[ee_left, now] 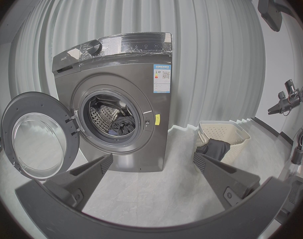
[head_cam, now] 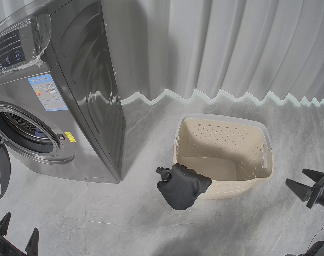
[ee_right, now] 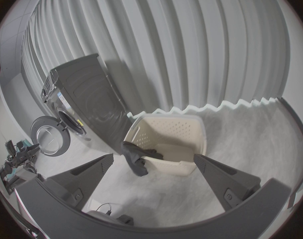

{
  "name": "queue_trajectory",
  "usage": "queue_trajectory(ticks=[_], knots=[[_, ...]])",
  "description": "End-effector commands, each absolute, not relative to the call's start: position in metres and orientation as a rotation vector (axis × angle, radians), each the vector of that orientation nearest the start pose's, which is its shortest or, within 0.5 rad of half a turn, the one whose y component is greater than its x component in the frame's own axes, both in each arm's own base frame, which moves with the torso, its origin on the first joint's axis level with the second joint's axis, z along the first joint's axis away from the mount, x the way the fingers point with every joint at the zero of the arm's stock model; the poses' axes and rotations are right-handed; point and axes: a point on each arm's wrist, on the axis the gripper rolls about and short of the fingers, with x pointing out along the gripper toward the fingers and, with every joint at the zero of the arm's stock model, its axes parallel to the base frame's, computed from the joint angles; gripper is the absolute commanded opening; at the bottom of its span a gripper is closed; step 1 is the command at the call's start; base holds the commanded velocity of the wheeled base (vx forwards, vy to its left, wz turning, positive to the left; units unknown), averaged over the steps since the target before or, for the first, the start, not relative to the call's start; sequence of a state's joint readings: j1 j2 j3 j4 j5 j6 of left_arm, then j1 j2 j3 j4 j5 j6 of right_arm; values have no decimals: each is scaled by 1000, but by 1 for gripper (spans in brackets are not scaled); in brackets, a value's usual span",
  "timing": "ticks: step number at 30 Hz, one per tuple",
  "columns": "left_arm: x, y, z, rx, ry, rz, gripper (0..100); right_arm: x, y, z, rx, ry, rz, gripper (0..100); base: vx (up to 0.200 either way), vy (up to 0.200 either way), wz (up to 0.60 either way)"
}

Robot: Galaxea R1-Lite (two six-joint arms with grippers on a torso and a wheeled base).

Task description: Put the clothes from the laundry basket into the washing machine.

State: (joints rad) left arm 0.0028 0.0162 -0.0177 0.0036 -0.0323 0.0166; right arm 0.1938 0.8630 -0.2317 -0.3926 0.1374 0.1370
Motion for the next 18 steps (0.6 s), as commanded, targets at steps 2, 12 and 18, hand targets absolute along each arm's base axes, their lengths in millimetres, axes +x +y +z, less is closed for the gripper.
queue_trajectory(ticks=[2, 12, 18], knots=[[-23, -1, 75, 17, 4, -29, 100, 126, 40, 143, 122, 462, 393, 100, 0, 0, 0], [-23, -1, 75, 15, 4, -29, 100, 158, 69, 135, 98, 546, 482, 100, 0, 0, 0], [-23, -1, 75, 15, 4, -29, 100, 188, 86, 120, 83, 510, 465, 100, 0, 0, 0]])
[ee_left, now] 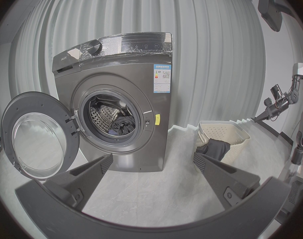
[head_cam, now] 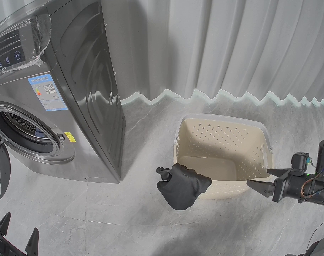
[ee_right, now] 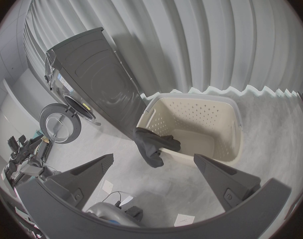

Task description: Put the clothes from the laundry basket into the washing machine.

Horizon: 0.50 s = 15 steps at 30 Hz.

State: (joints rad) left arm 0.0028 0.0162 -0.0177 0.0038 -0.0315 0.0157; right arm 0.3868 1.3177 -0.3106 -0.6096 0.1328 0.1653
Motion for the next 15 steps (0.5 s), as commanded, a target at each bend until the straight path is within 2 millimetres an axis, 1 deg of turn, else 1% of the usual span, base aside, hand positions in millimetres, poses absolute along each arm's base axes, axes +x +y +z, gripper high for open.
queue_trajectory(ticks=[1, 3, 7, 8, 12, 13, 15], knots=[[-23, -1, 75, 15, 4, -29, 100, 192, 89, 119, 81, 503, 453, 100, 0, 0, 0], [-23, -1, 75, 15, 4, -29, 100, 199, 93, 116, 83, 491, 446, 100, 0, 0, 0], [-23, -1, 75, 15, 4, -29, 100, 207, 98, 109, 85, 487, 449, 100, 0, 0, 0], [-23, -1, 75, 15, 4, -29, 100, 211, 102, 106, 84, 480, 458, 100, 0, 0, 0], [-23, -1, 75, 15, 4, -29, 100, 217, 109, 105, 82, 461, 479, 100, 0, 0, 0], [-23, -1, 75, 15, 4, -29, 100, 219, 116, 103, 77, 469, 497, 100, 0, 0, 0], [-23, -1, 75, 15, 4, -29, 100, 222, 120, 101, 75, 471, 506, 100, 0, 0, 0]])
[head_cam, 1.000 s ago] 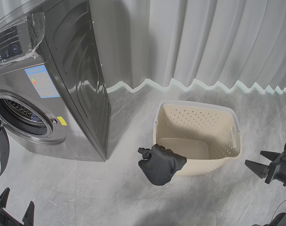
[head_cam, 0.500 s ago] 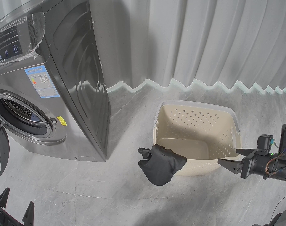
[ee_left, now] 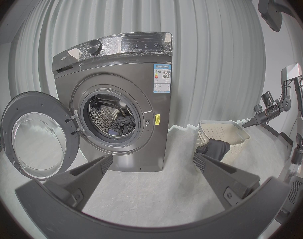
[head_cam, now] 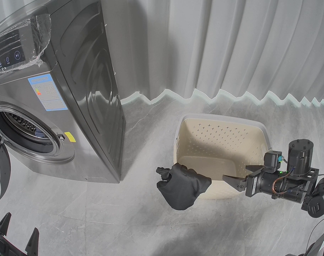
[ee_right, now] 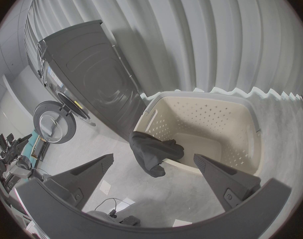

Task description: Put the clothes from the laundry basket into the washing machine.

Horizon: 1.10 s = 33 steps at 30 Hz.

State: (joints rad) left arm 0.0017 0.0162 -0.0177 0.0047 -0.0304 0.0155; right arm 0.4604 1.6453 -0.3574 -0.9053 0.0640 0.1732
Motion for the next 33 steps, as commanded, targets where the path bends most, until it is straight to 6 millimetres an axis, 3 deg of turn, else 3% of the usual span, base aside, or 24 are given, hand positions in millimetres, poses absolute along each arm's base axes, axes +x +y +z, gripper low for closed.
queue_trajectory(ticks=[1, 7, 12, 33], knots=[[-23, -1, 75, 15, 4, -29, 100, 224, 123, 99, 72, 476, 512, 100, 0, 0, 0], [-23, -1, 75, 15, 4, -29, 100, 237, 138, 90, 67, 487, 538, 100, 0, 0, 0], [-23, -1, 75, 14, 4, -29, 100, 253, 151, 72, 56, 482, 548, 100, 0, 0, 0], [-23, -1, 75, 14, 4, -29, 100, 289, 171, 27, 40, 521, 550, 100, 0, 0, 0]])
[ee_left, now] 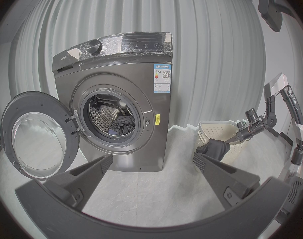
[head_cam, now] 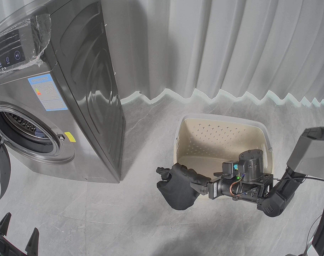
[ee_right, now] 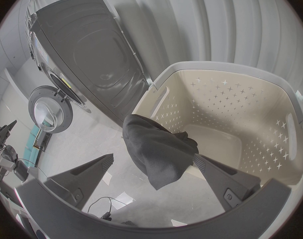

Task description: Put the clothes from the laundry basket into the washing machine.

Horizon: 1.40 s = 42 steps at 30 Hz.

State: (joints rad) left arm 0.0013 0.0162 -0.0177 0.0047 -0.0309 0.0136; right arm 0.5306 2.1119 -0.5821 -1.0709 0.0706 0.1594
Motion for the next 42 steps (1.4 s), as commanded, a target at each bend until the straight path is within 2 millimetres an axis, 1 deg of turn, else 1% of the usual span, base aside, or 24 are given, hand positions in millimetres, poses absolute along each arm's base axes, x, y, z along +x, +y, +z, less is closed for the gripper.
queue_trajectory(ticks=[1, 6, 12, 16, 17, 26, 30, 31, 34, 36, 38, 39, 40, 42], knots=[[-23, -1, 75, 14, 3, -29, 100, 291, 171, 26, 41, 518, 549, 100, 0, 0, 0], [-23, -1, 75, 14, 3, -29, 100, 292, 174, 22, 40, 507, 557, 100, 0, 0, 0], [-23, -1, 75, 14, 4, -32, 100, 296, 177, 11, 30, 511, 560, 100, 0, 0, 0], [-23, -1, 75, 14, 4, -32, 100, 298, 178, 13, 31, 489, 563, 100, 0, 0, 0], [-23, -1, 75, 14, 4, -32, 100, 298, 179, 13, 33, 480, 567, 0, 0, 0, 0], [-23, -1, 75, 14, 4, -32, 100, 296, 179, 14, 37, 466, 580, 0, 0, 0, 0], [-23, -1, 75, 14, 4, -32, 100, 292, 177, 20, 38, 460, 587, 0, 0, 0, 0], [-23, -1, 76, 14, 6, -32, 100, 287, 176, 27, 39, 448, 596, 0, 0, 0, 0], [-23, -1, 76, 14, 6, -32, 100, 276, 174, 40, 42, 428, 611, 0, 0, 0, 0], [-23, -1, 76, 14, 6, -32, 100, 266, 172, 55, 47, 398, 625, 0, 0, 0, 0], [-23, -1, 75, 14, 4, -32, 100, 260, 170, 65, 52, 374, 632, 0, 0, 0, 0], [-23, -1, 75, 14, 4, -32, 100, 254, 167, 73, 57, 356, 635, 0, 0, 0, 0], [-23, -1, 75, 14, 4, -34, 100, 253, 166, 76, 59, 349, 636, 0, 0, 0, 0], [-23, -1, 75, 14, 4, -32, 100, 240, 159, 92, 69, 310, 645, 0, 0, 0, 0]])
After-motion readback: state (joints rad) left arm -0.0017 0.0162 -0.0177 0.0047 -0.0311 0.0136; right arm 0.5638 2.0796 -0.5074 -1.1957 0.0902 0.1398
